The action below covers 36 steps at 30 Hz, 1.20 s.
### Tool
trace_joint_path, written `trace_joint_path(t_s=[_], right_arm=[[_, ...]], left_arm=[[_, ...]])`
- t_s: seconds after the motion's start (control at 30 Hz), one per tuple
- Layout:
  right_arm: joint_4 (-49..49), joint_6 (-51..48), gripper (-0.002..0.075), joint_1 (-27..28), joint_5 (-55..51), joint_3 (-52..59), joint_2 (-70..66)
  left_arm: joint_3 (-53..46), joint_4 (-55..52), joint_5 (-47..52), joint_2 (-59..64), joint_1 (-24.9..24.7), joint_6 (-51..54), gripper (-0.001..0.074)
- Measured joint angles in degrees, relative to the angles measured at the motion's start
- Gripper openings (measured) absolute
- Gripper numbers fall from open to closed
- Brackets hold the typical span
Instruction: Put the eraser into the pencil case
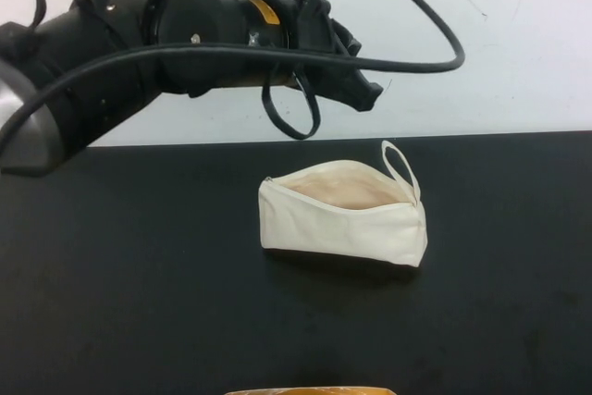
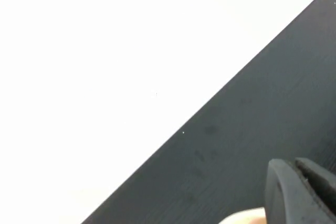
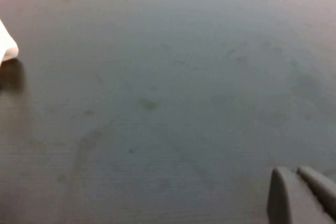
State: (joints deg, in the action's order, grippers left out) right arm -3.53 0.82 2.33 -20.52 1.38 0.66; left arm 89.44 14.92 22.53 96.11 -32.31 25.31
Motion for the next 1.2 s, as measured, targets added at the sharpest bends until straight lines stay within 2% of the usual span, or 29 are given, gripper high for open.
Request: trace_joint_path(t_s=[0.17, 0.3, 0.4, 0.53, 0.7, 0.8, 1.0, 1.2], right_arm=[[0.0, 0.0, -0.0001, 0.0, 0.0, 0.0, 0.0], [0.0, 0.0, -0.0001, 0.0, 0.0, 0.0, 0.0], [0.0, 0.0, -0.0001, 0.0, 0.0, 0.0, 0.0], [0.0, 0.0, -0.0001, 0.0, 0.0, 0.0, 0.0], [0.0, 0.0, -0.0001, 0.0, 0.0, 0.0, 0.0], [0.0, 0.0, -0.0001, 0.0, 0.0, 0.0, 0.0], [0.0, 0.0, -0.0001, 0.0, 0.0, 0.0, 0.0], [0.0, 0.0, -0.0001, 0.0, 0.0, 0.0, 0.0]], left_arm=[[0.0, -1.1, 7.7, -3.9, 1.4, -1.1, -0.0001], [-1.5, -1.1, 15.1, -10.7, 5.9, -3.4, -0.0001], [-7.7, -1.4, 15.9, -19.6, 9.2, -4.3, -0.0001], [-19.7, -2.7, 7.6, -32.8, 11.3, -4.4, -0.0001], [-42.1, -2.1, -11.9, -49.5, 14.0, -6.3, -0.0001], [-55.5, 1.4, -19.6, -58.2, 16.6, -8.8, -0.0001], [-76.6, 6.4, -23.0, -68.6, 20.8, -11.8, -0.0001], [-87.0, 6.6, -26.0, -76.5, 26.1, -11.9, -0.0001]])
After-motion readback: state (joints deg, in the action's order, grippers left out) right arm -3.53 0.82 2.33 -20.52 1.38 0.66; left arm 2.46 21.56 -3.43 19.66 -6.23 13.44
